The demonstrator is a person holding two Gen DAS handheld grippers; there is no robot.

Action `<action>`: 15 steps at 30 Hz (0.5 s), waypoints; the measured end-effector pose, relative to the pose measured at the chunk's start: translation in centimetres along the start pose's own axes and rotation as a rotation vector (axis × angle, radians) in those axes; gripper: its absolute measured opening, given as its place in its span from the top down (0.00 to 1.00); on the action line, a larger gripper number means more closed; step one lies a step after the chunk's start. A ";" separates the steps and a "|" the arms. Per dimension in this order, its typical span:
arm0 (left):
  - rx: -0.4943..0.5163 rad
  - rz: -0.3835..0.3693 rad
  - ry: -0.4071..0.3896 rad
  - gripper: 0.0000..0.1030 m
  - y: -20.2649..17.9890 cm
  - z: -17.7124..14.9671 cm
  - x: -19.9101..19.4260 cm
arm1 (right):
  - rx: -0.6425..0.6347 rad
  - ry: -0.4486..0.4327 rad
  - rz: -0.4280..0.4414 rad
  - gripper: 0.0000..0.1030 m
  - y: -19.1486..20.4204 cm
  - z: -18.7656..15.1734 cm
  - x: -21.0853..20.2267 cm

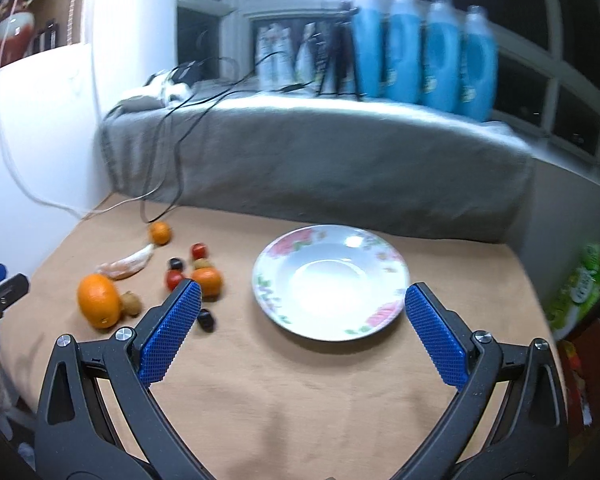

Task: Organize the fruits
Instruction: 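Move the right tool to the large orange and close around it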

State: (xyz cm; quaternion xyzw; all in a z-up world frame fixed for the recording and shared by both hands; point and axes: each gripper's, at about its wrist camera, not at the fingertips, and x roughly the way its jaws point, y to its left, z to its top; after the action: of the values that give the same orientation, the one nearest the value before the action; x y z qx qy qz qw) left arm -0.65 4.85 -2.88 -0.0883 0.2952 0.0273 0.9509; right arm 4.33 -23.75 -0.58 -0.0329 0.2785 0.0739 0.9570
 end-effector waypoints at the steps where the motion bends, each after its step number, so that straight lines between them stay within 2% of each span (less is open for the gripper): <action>1: -0.006 -0.003 0.009 0.07 0.2 -0.2 0.2 | -0.009 0.008 0.014 0.00 0.3 0.1 0.4; 7: -0.039 -0.033 0.051 0.11 1.0 -0.8 1.3 | -0.075 0.060 0.109 0.00 2.8 0.9 2.8; 13: -0.063 -0.075 0.091 0.15 1.2 -1.4 2.3 | -0.109 0.137 0.248 0.00 5.5 1.5 5.4; 15: -0.075 -0.098 0.112 0.19 1.2 -1.6 2.7 | -0.112 0.162 0.285 0.04 6.3 1.5 6.2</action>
State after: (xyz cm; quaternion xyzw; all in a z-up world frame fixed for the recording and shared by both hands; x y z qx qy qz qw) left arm 0.60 5.77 -5.88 -0.1393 0.3423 -0.0131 0.9291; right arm 9.24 -16.61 -2.77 -0.0519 0.3523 0.2215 0.9078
